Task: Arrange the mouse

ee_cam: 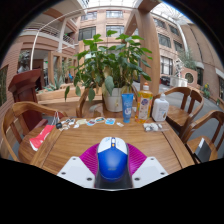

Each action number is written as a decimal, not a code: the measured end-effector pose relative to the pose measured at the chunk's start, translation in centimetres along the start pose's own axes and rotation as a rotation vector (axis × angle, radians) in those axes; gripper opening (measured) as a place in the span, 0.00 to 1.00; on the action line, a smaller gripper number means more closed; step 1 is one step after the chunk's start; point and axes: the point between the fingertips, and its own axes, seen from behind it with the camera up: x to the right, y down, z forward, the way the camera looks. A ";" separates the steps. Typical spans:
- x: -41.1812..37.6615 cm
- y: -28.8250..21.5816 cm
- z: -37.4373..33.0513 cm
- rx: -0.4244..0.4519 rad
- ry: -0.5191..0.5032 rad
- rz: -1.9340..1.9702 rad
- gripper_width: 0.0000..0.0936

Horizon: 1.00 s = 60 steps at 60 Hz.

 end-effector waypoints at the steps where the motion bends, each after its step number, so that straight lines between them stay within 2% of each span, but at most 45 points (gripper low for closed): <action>1: 0.4 1.0 0.6 -0.022 0.010 -0.007 0.38; 9: 2.2 7.1 3.9 -0.153 0.031 0.001 0.41; 15: 2.6 9.6 4.6 -0.206 0.035 0.022 0.47; 18: 2.7 9.6 4.8 -0.188 0.031 0.022 0.51; 22: 2.8 9.8 4.5 -0.212 0.036 0.022 0.57; 24: 2.9 9.7 4.2 -0.212 0.040 0.025 0.63; 30: 2.8 7.9 2.3 -0.171 0.046 0.022 0.92; 47: 1.7 2.9 -9.8 -0.063 0.066 0.002 0.92; 60: 0.4 2.4 -18.3 -0.027 0.065 -0.014 0.92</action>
